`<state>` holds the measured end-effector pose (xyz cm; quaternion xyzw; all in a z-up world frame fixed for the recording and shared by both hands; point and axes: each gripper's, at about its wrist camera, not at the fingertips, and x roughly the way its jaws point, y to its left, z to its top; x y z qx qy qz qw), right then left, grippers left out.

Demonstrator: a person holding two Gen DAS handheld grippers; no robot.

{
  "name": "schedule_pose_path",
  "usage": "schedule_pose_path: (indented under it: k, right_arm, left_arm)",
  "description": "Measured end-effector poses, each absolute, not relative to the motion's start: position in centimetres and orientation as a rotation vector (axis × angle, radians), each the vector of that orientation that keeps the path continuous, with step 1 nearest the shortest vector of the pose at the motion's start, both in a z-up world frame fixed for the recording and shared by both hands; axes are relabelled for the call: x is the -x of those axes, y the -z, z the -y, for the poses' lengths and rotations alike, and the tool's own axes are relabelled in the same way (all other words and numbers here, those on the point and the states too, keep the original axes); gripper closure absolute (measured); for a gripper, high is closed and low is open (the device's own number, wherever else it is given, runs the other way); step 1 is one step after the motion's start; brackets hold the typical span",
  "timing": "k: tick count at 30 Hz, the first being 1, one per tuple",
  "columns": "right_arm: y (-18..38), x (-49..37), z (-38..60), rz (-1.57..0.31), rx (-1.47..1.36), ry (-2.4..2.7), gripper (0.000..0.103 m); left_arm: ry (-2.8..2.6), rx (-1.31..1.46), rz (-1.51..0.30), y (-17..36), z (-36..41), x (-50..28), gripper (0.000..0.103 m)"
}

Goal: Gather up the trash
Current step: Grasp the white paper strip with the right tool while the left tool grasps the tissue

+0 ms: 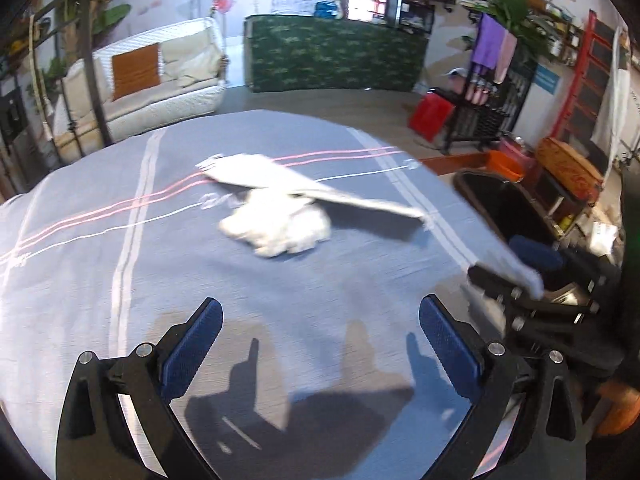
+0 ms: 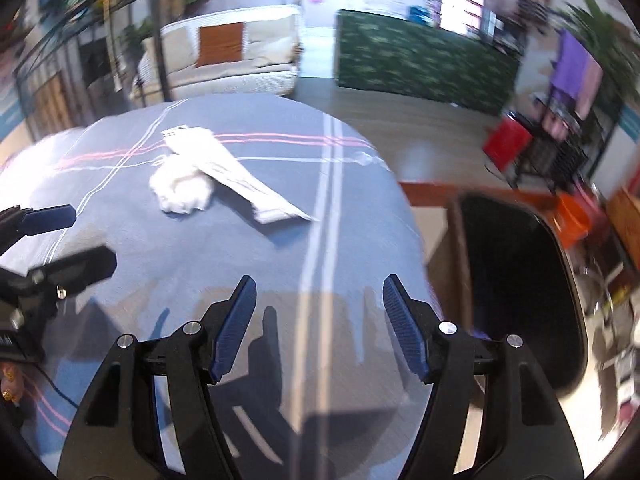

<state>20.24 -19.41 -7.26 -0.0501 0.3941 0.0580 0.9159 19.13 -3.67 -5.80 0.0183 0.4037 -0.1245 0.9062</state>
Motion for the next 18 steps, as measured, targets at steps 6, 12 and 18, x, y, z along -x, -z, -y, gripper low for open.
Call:
schedule_pose_path:
  k: [6, 12, 18]
  right_arm:
    - [7.2, -22.7, 16.3, -0.836, 0.200, -0.170, 0.037]
    - [7.6, -25.1, 14.3, -0.849, 0.286, -0.183, 0.037]
    - [8.6, -28.3, 12.7, -0.884, 0.342, -0.178, 0.054]
  left_arm:
    - [0.202, 0.005, -0.851, 6.5, -0.2, -18.9, 0.006]
    - [0.170, 0.002, -0.840, 6.4, -2.3, -19.1, 0.006]
    - [0.164, 0.022, -0.855, 6.7, -3.7, -19.5, 0.006]
